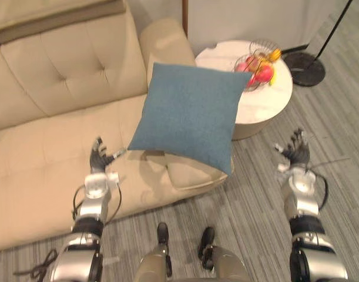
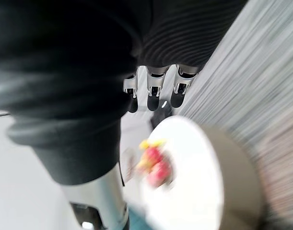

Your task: Pick up cushions and gather them together orderly.

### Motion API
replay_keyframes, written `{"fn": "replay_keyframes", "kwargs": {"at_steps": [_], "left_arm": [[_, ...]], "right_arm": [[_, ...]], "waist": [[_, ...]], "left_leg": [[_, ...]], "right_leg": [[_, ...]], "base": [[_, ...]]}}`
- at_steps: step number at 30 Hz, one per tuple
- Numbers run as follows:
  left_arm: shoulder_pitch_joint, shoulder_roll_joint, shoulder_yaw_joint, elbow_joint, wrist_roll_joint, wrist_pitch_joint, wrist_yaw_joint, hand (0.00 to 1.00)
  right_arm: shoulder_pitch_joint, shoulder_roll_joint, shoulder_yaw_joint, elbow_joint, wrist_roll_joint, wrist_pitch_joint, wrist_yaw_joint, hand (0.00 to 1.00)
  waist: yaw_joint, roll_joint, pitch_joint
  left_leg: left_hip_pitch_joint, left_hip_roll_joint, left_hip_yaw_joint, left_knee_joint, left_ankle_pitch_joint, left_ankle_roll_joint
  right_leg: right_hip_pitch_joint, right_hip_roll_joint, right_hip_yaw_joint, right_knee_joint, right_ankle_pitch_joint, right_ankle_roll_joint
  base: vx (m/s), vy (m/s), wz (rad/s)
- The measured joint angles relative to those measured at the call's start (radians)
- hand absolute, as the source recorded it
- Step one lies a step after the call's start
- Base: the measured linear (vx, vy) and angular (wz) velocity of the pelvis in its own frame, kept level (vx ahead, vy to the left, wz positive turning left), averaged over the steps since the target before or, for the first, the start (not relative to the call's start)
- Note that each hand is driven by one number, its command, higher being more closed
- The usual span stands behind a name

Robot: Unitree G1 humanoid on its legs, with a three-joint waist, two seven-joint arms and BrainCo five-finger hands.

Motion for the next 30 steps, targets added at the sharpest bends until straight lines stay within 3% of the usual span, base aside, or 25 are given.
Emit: {"fn": "replay_keyframes", "kwargs": {"at_steps": [5,16,23,29,30], "left_arm": [[-0.131,0.01,-0.031,0.001,-0.023,-0.004,0.023,0.0],[-0.394,-0.022,-0.119,0.095,-0.039,0.002,0.027,0.0],[-0.536,-0.067,-0.192,0.188,-0.034,0.023,0.015,0.0],[-0.635,-0.087,-0.205,0.257,0.039,0.05,0.017,0.0],[-0.645,-0.084,-0.205,0.262,0.05,0.053,0.019,1.0]], "right_arm": [[-0.083,0.006,0.074,-0.007,0.044,-0.007,-0.003,0.0],[-0.231,0.111,0.219,0.004,0.1,-0.005,-0.029,0.0],[-0.328,0.136,0.267,0.047,0.128,-0.004,-0.04,0.0],[-0.4,0.15,0.299,0.055,0.192,-0.011,-0.047,0.0],[-0.405,0.151,0.299,0.055,0.196,-0.014,-0.047,1.0]], "waist": [[0.025,0.003,0.039],[0.028,-0.007,0.101],[0.025,-0.015,0.126],[0.022,-0.017,0.134],[0.022,-0.018,0.135]], "left_leg": [[-0.056,0.01,0.003,0.02,0.0,0.0],[-0.211,0.023,0.009,0.116,-0.002,0.0],[-0.282,0.049,0.038,0.139,0.003,0.0],[-0.358,0.073,0.062,0.156,0.009,-0.001],[-0.369,0.079,0.065,0.168,0.009,-0.001]], "right_leg": [[-0.07,-0.001,0.029,0.051,-0.001,-0.002],[-0.203,-0.006,0.065,0.113,0.002,-0.004],[-0.258,0.013,0.069,0.085,0.044,-0.016],[-0.32,0.038,0.089,0.044,0.089,-0.012],[-0.323,0.044,0.09,0.037,0.095,-0.011]], "base": [[-0.05,-0.026,0.03],[-0.07,-0.012,0.02],[-0.05,-0.008,-0.08],[0.0,-0.017,-0.15],[0.03,-0.026,-0.11]]}}
